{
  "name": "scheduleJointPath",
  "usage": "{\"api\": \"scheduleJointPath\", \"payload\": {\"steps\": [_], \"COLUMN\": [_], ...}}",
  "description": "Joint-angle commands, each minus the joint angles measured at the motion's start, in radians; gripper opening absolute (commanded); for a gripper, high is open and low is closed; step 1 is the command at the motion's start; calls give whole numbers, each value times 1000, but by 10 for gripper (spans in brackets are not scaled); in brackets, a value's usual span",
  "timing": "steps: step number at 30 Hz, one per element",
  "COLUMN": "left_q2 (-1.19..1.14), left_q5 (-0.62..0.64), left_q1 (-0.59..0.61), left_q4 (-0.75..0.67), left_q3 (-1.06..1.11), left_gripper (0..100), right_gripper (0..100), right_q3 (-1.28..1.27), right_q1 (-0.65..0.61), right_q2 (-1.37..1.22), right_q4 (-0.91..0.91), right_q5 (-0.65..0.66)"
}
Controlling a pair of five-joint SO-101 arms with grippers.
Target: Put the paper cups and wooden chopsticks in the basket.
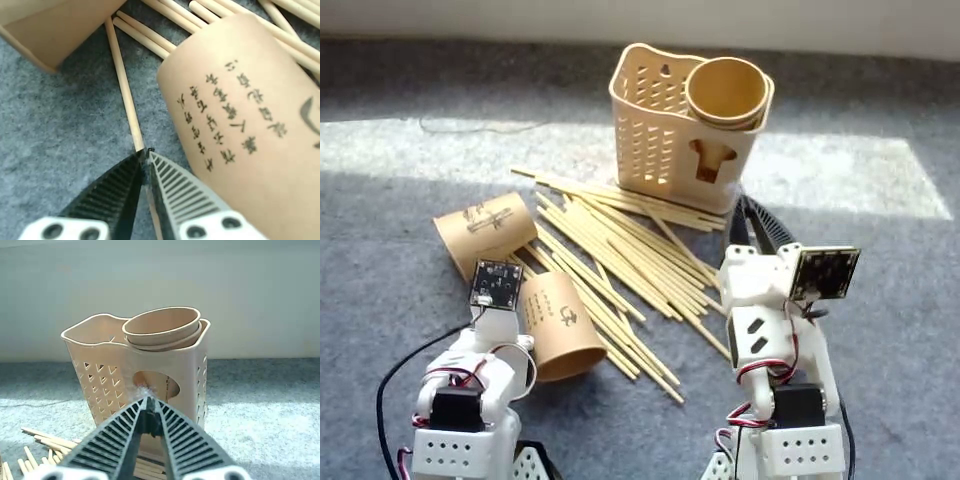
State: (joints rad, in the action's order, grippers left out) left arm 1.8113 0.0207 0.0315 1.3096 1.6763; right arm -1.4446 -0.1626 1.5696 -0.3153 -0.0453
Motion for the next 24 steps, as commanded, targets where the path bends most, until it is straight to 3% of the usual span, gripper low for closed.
{"api": "scheduleJointPath", "payload": {"steps": [1,8,24], "left_q2": [10,10,10], "left_q5": [-8,-8,-8], "left_q1": [2,2,2], "left_q4": [5,5,5], "left_q3": [19,19,19], "left_gripper": [6,6,6], "right_gripper": [6,6,9], "right_q3": [-38,-180,-255], "right_q1": [-10,-10,-33], "right_q2": [82,277,268], "right_q4": [-2,-1,2], "right_q5": [3,3,9]}}
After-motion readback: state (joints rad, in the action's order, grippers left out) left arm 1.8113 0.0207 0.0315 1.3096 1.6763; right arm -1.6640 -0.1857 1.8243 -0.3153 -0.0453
